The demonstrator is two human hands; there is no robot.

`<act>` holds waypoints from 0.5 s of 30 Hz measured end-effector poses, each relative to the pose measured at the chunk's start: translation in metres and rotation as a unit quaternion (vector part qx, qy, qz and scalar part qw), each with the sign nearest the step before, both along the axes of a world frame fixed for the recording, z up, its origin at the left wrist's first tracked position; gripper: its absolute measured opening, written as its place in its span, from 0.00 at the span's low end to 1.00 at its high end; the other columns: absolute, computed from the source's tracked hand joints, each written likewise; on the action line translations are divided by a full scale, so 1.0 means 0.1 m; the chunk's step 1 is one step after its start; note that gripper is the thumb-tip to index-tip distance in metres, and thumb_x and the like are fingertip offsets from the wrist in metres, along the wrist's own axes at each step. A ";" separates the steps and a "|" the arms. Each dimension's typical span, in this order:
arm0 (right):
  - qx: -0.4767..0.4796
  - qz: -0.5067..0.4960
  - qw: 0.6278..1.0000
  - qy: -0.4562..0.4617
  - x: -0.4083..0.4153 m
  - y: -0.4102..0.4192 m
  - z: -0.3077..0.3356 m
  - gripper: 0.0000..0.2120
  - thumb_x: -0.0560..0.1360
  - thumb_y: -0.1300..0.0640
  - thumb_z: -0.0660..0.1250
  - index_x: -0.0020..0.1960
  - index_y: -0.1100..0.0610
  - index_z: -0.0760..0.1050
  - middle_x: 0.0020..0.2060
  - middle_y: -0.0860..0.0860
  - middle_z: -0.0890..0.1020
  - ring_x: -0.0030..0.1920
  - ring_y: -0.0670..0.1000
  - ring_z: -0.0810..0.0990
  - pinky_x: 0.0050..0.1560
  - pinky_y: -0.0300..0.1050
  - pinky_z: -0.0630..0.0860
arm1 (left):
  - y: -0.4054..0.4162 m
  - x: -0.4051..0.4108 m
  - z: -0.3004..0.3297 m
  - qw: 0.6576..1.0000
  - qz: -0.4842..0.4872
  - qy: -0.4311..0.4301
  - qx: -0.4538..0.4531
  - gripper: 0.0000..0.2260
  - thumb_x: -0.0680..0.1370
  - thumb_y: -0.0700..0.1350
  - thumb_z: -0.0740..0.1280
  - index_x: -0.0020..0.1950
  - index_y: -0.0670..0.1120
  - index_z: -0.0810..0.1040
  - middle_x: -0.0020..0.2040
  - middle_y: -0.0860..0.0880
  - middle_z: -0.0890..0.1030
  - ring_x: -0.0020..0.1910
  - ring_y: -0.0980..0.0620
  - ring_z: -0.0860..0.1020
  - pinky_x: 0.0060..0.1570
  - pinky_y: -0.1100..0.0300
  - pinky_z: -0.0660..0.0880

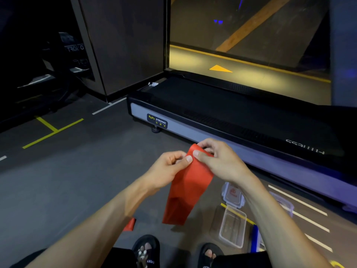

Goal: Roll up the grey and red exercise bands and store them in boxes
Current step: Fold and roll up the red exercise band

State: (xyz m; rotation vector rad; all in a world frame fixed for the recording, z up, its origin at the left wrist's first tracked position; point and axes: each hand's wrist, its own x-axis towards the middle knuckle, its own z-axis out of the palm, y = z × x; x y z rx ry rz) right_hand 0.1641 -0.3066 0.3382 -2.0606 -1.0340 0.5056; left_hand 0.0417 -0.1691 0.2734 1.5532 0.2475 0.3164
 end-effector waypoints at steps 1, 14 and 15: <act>0.004 0.006 1.000 -0.005 0.01 0.00 0.00 0.17 0.73 0.40 0.68 0.56 0.49 0.79 0.50 0.48 0.85 0.52 0.49 0.84 0.56 0.54 0.80 | 0.01 -0.02 0.01 1.000 -0.004 0.003 -0.012 0.12 0.82 0.51 0.68 0.44 0.44 0.79 0.37 0.45 0.69 0.37 0.48 0.67 0.37 0.58 0.64; 0.031 0.050 0.998 -0.002 0.05 0.00 0.08 0.08 0.82 0.49 0.66 0.52 0.50 0.83 0.47 0.47 0.86 0.50 0.48 0.83 0.60 0.57 0.77 | 0.04 -0.09 0.09 0.983 -0.053 0.059 -0.163 0.25 0.82 0.58 0.63 0.61 0.35 0.78 0.51 0.40 0.82 0.49 0.46 0.79 0.54 0.52 0.72; 0.036 0.064 0.997 0.002 0.05 -0.01 0.08 0.08 0.82 0.49 0.66 0.53 0.50 0.83 0.48 0.46 0.86 0.52 0.47 0.84 0.61 0.56 0.77 | 0.06 -0.09 0.10 0.977 -0.066 0.068 -0.189 0.26 0.80 0.58 0.65 0.63 0.35 0.77 0.54 0.37 0.80 0.50 0.44 0.78 0.54 0.51 0.71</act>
